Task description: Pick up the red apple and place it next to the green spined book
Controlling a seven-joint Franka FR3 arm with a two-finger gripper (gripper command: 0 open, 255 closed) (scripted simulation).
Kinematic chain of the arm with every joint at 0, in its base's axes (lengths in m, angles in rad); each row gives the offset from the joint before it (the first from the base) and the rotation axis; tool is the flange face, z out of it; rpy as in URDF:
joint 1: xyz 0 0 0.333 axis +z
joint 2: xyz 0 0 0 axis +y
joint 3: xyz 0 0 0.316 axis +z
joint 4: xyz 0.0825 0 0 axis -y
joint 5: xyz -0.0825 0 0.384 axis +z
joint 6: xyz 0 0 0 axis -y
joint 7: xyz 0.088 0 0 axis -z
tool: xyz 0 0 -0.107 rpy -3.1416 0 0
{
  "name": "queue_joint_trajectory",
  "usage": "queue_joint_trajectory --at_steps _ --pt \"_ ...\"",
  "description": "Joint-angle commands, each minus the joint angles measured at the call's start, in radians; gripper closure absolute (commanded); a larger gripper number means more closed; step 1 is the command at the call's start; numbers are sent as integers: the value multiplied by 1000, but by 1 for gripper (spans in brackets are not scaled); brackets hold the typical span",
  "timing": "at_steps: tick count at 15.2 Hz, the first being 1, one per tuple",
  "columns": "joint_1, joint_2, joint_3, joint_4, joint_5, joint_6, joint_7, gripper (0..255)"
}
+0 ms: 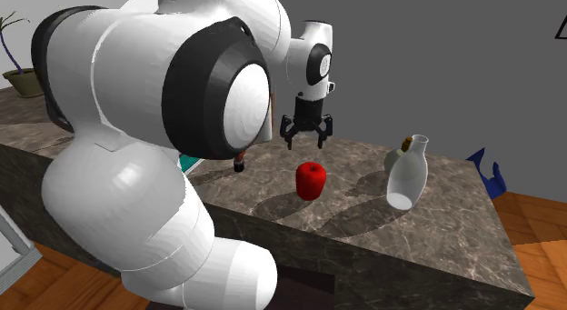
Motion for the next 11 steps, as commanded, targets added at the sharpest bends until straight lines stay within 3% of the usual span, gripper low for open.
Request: queue_joint_trajectory --at_steps 1,3,11 --pt "1 87 -27 37 9 36 -65 0" --pt "0 152 -43 69 19 57 -113 0" --pt "-1 183 -47 -5 27 160 -121 0"
